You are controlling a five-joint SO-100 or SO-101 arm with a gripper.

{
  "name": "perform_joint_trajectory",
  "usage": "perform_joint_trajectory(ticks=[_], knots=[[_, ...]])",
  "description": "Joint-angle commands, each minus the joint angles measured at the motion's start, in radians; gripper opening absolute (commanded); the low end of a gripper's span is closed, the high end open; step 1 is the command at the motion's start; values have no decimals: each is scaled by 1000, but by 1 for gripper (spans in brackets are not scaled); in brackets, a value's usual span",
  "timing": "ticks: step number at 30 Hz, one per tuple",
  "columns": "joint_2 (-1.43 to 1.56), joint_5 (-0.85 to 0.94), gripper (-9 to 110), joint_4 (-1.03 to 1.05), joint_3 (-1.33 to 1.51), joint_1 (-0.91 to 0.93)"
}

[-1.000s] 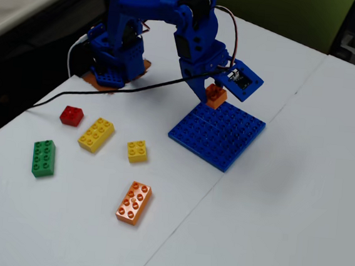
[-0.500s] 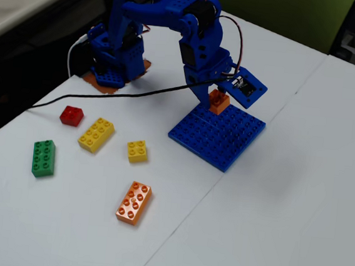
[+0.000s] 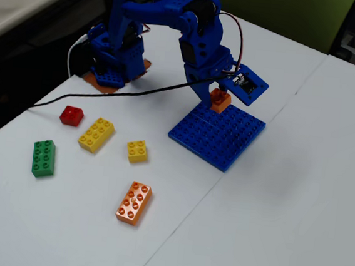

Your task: Pick up the 2x2 orange block and go up the 8x8 blue block.

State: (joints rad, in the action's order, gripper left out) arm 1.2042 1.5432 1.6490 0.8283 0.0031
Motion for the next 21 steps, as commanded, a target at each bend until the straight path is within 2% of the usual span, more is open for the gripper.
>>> perform_joint_trajectory(ticks=[1, 21], knots=[[0, 3, 0, 25, -74, -15], [-9, 15, 0, 63, -91, -18]])
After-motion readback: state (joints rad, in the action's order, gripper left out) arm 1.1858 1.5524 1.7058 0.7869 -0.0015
